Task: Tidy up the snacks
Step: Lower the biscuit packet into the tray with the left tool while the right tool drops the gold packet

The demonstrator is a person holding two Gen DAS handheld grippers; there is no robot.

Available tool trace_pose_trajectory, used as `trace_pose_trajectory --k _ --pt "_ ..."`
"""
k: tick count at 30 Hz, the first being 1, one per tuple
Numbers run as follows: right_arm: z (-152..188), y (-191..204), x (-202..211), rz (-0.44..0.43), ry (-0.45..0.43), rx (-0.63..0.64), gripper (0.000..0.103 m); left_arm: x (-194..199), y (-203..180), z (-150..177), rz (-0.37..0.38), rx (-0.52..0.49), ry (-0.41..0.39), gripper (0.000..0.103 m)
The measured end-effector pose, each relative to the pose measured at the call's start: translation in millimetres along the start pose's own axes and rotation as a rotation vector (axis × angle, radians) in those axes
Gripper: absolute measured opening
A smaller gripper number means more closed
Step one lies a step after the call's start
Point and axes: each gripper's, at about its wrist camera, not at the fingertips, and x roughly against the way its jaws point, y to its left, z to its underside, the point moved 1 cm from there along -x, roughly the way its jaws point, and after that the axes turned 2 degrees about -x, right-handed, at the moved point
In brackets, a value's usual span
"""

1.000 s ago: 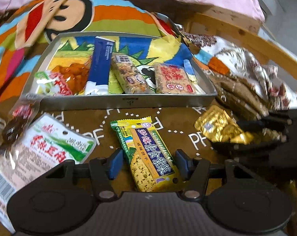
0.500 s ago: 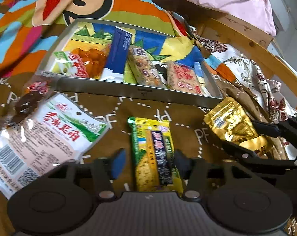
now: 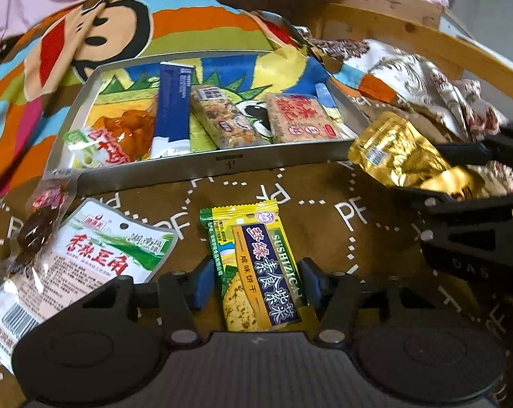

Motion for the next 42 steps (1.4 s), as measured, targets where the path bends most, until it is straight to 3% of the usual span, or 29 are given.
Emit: trace_pose_trajectory --k 5,12,22,32,42 --pt "-0.7 -2.6 6.7 0.017 -0.035 -0.016 0.057 12.8 17.9 -4.7 0.009 0.130 -0.055 0.057" --pt "-7.5 -2.8 13.1 0.052 -0.140 -0.041 0.057 37.6 32.8 -24.2 -0.061 0.171 -0.231 0.057" --pt "-50.8 -5.1 -33.8 0.090 -0.327 -0.200 0.057 13.9 85.2 -110.7 -0.079 0.208 -0.382 0.057" --pt "-105.6 -18.5 -114.0 -0.011 -0.275 -0.385 0.057 -58.4 133.6 -123.7 -0.049 0.278 -0.320 0.057" --pt "-108.9 2.2 -147.2 -0.044 -0.164 -0.374 0.057 -85.9 138.8 -117.6 -0.030 0.260 -0.223 0.057"
